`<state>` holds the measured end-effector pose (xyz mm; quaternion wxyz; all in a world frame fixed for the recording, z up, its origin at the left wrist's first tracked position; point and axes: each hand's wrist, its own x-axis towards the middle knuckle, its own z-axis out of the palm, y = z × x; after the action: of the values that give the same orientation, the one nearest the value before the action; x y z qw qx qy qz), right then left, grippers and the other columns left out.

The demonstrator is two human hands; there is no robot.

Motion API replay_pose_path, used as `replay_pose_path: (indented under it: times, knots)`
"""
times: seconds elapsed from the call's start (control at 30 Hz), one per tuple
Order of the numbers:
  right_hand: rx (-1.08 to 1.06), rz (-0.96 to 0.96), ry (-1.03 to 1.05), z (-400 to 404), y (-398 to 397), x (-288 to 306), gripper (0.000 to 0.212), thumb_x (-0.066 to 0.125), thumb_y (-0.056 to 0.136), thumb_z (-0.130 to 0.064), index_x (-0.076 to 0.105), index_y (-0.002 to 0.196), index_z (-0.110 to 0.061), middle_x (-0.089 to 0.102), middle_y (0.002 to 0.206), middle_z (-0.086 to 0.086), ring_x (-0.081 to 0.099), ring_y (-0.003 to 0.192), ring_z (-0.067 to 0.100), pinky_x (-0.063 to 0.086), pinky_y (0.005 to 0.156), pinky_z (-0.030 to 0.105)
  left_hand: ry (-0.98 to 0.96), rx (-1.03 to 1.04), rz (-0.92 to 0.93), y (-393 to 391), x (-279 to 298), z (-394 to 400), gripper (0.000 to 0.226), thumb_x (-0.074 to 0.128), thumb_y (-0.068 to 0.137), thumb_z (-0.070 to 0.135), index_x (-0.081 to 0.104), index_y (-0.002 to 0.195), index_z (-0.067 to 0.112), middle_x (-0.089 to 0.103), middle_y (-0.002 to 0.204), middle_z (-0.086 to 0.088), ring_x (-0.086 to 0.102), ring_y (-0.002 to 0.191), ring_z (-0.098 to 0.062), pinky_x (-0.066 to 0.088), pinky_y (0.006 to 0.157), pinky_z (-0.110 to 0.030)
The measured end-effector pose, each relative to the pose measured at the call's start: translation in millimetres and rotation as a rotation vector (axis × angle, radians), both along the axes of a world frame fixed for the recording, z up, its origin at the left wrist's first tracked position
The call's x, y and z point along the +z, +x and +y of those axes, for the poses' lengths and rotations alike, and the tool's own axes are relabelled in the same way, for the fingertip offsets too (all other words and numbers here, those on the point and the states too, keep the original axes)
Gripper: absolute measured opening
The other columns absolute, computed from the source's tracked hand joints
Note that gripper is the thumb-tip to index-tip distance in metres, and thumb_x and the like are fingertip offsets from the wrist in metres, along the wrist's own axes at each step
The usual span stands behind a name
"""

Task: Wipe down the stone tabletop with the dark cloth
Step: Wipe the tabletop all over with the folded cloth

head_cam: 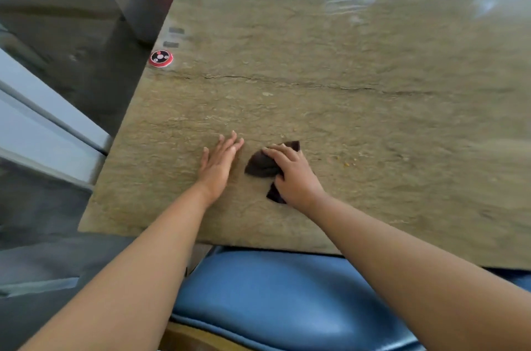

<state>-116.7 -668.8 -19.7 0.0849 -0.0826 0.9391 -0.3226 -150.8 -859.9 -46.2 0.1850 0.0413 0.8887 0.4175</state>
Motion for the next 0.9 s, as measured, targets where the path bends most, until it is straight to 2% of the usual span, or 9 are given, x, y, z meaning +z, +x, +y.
replay_pose_path:
  times: [0.1,0.23,0.33,0.47,0.57,0.63,0.7,0.77,0.9]
  knots:
    - [0.299,-0.04,0.03,-24,7,-8,0.07,0.047,0.084,0.0,0.034,0.147,-0.028,0.025,0.157,-0.004,0.01,0.148,0.015,-0.004,0.119,0.036,0.096,0.062,-0.027,-3,4,-2,0.052,0.023,0.101,0.048,0.03,0.149,0.029,0.016,0.159,0.011,0.0,0.148,-0.008,-0.015,0.109,-0.027]
    - [0.593,-0.252,-0.139,-2,39,-4,0.066,0.05,0.076,0.01,0.059,0.131,-0.025,0.04,0.15,-0.006,0.017,0.144,0.004,-0.006,0.116,0.029,0.013,0.018,-0.006,-2,6,1,0.049,0.02,0.103,0.042,0.027,0.15,0.031,0.011,0.161,0.011,-0.004,0.147,-0.006,-0.017,0.11,-0.028]
    - [0.454,-0.38,-0.19,43,43,-1,0.055,0.05,0.071,0.016,0.074,0.107,-0.018,0.059,0.132,-0.008,0.031,0.133,-0.008,-0.001,0.116,0.017,-0.206,-0.043,0.04,3,5,8,0.048,0.018,0.105,0.026,0.017,0.153,0.031,-0.002,0.161,0.014,-0.012,0.146,-0.003,-0.018,0.114,-0.033]
    - [0.019,-0.346,-0.201,102,46,15,0.055,0.044,0.067,0.023,0.078,0.078,-0.019,0.07,0.106,-0.016,0.051,0.118,-0.009,0.021,0.114,0.013,-0.286,-0.059,0.032,2,9,12,0.05,0.02,0.104,0.027,0.01,0.154,0.031,-0.01,0.161,0.013,-0.017,0.145,-0.004,-0.018,0.115,-0.037]
    - [-0.214,-0.338,-0.096,115,49,35,0.05,0.044,0.069,0.017,0.076,0.065,-0.021,0.074,0.088,-0.012,0.064,0.088,-0.004,0.046,0.085,0.01,-0.289,-0.079,-0.003,3,9,10,0.05,0.017,0.104,0.03,0.006,0.153,0.033,-0.014,0.16,0.015,-0.02,0.144,-0.003,-0.02,0.114,-0.036]
    - [-0.195,-0.248,-0.075,88,41,46,0.046,0.045,0.068,0.014,0.077,0.071,-0.019,0.074,0.087,-0.006,0.064,0.077,0.002,0.043,0.066,0.002,-0.309,-0.079,0.008,3,8,12,0.05,0.016,0.104,0.03,0.005,0.153,0.034,-0.015,0.159,0.016,-0.021,0.144,-0.002,-0.02,0.115,-0.036]
    - [0.028,-0.125,-0.132,44,36,43,0.048,0.049,0.066,0.016,0.079,0.085,-0.016,0.074,0.102,-0.002,0.064,0.101,0.009,0.039,0.087,0.002,-0.303,-0.062,0.025,2,6,12,0.05,0.014,0.104,0.028,0.008,0.153,0.035,-0.012,0.16,0.017,-0.019,0.144,-0.002,-0.019,0.115,-0.035]
    - [0.339,-0.158,-0.137,6,36,23,0.06,0.047,0.069,0.017,0.073,0.11,-0.018,0.062,0.131,0.001,0.046,0.131,0.014,0.023,0.113,0.016,-0.231,-0.031,0.032,0,2,9,0.049,0.014,0.103,0.031,0.017,0.152,0.037,-0.005,0.16,0.017,-0.014,0.145,-0.002,-0.018,0.114,-0.033]
    - [0.677,0.019,0.117,-8,38,-13,0.07,0.05,0.081,0.0,0.045,0.141,-0.035,0.028,0.156,-0.004,0.014,0.148,0.019,0.002,0.118,0.041,0.232,0.102,-0.07,-4,1,2,0.052,0.018,0.086,0.046,0.04,0.132,0.052,0.017,0.152,0.025,-0.002,0.141,0.008,-0.017,0.118,-0.038]
